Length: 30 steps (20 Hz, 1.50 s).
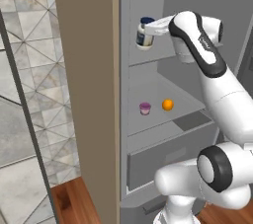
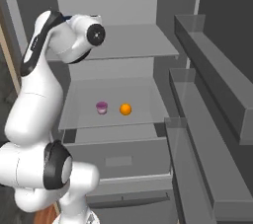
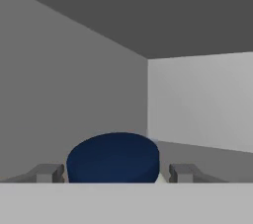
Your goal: Place the mayonnaise and condiment bottle from the counter to the top shelf of the fridge. If the existing items in the fridge are on the top shelf, move them to other shelves.
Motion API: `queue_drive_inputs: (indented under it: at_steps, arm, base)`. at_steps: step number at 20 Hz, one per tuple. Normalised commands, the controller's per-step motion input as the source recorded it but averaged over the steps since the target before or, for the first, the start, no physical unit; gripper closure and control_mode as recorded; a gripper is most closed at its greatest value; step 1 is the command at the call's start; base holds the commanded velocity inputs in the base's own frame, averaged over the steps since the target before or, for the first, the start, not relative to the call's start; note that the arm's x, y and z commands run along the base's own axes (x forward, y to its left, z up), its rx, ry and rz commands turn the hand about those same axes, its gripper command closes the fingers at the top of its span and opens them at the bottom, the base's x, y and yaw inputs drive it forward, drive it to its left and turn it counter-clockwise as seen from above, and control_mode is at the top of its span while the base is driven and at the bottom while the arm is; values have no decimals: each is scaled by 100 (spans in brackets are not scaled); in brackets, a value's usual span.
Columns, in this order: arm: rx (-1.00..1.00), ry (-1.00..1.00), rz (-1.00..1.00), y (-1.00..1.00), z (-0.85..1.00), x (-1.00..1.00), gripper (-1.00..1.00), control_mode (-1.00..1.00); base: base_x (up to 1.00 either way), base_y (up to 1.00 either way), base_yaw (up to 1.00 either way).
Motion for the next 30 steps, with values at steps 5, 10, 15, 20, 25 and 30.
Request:
queue_drive_inputs:
  at_steps: [5, 10, 15, 20, 25, 30]
  arm:
    - [-3, 0, 0, 0, -43, 55, 100, -100]
    - [-3, 0, 0, 0, -42, 52, 100, -100]
    - [0, 0, 0, 0, -26, 53, 100, -100]
    - [-2, 0, 0, 11, -17, 36, -100, -100]
    - [0, 0, 0, 0, 0, -1, -100, -100]
    - [0, 0, 0, -3, 1, -29, -100, -100]
  base:
    - [0, 0, 0]
    - [0, 0, 0]
    - [0, 0, 0]
    - [0, 0, 0]
    - [0, 0, 0]
    - [0, 0, 0]
